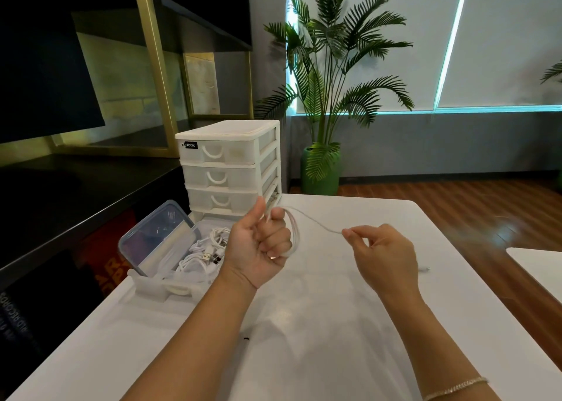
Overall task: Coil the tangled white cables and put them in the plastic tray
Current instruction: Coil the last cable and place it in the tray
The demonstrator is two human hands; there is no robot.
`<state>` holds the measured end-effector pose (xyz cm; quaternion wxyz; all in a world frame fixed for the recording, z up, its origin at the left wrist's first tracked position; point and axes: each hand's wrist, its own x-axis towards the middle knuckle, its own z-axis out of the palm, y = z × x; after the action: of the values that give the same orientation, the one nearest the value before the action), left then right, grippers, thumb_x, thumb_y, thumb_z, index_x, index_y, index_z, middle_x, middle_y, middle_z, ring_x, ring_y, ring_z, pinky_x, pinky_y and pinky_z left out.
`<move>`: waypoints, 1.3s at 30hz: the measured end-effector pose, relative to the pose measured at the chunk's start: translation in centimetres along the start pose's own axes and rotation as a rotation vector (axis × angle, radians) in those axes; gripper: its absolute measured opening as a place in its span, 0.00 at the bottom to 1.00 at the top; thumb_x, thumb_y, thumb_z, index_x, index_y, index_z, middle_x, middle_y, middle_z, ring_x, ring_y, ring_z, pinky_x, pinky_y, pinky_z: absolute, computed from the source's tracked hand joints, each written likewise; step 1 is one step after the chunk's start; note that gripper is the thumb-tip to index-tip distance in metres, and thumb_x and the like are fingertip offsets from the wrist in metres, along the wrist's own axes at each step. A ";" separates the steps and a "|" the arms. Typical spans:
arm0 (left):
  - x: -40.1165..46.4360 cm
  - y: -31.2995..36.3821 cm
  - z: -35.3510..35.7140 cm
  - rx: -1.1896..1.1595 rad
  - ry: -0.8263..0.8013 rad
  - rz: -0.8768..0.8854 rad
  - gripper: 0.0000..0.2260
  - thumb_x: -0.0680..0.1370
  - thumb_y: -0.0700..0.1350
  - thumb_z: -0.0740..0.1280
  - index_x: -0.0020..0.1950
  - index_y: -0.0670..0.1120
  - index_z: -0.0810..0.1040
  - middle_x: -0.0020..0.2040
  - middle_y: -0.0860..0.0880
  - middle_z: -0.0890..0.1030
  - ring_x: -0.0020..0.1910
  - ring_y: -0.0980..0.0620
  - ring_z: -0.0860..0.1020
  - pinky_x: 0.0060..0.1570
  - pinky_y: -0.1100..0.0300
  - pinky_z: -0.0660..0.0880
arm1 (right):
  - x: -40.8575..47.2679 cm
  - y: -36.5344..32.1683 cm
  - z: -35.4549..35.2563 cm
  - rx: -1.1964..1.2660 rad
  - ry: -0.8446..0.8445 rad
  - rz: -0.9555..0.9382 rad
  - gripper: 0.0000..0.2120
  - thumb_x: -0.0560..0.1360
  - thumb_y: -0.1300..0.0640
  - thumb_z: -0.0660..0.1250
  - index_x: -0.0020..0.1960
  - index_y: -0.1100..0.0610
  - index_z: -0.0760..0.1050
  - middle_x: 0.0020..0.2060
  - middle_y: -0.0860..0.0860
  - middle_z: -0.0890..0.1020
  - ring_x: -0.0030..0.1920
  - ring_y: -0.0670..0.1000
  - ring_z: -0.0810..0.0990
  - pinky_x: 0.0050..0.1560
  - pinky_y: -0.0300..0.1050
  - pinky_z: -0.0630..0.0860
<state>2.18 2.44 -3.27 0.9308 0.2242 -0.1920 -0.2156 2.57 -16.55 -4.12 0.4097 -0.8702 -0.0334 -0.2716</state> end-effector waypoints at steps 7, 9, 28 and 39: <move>0.9 -0.6 0.7 -0.144 0.338 0.333 0.20 0.82 0.45 0.50 0.53 0.33 0.75 0.23 0.51 0.64 0.19 0.55 0.63 0.21 0.65 0.64 | -0.7 -0.8 0.6 -0.195 -0.321 -0.105 0.12 0.75 0.46 0.64 0.52 0.48 0.82 0.41 0.44 0.74 0.44 0.46 0.71 0.45 0.40 0.69; 1.1 -0.7 0.8 -0.074 0.406 0.343 0.18 0.83 0.44 0.49 0.55 0.33 0.73 0.23 0.51 0.65 0.20 0.56 0.64 0.22 0.66 0.65 | -0.8 -1.2 0.6 -0.201 -0.403 -0.160 0.11 0.75 0.46 0.64 0.53 0.47 0.82 0.39 0.44 0.74 0.43 0.45 0.70 0.43 0.38 0.69; 1.0 -2.3 0.0 1.403 0.598 0.029 0.12 0.82 0.45 0.54 0.45 0.47 0.75 0.32 0.51 0.75 0.33 0.53 0.72 0.40 0.61 0.70 | 0.4 -1.0 -1.5 -0.078 -0.099 -0.228 0.10 0.78 0.57 0.62 0.51 0.57 0.81 0.46 0.52 0.83 0.43 0.48 0.71 0.39 0.36 0.65; 1.2 -2.3 1.6 0.493 0.593 0.197 0.12 0.83 0.43 0.54 0.45 0.41 0.74 0.28 0.49 0.81 0.32 0.53 0.82 0.41 0.59 0.80 | -0.8 -2.2 -1.2 -0.055 -0.428 -0.272 0.08 0.75 0.53 0.65 0.48 0.52 0.82 0.36 0.49 0.78 0.37 0.44 0.71 0.39 0.35 0.67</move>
<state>1.74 -0.54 -2.77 0.8804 0.4739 0.0186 0.0012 0.73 -15.80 -2.38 0.3290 -0.9063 -0.2287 -0.1347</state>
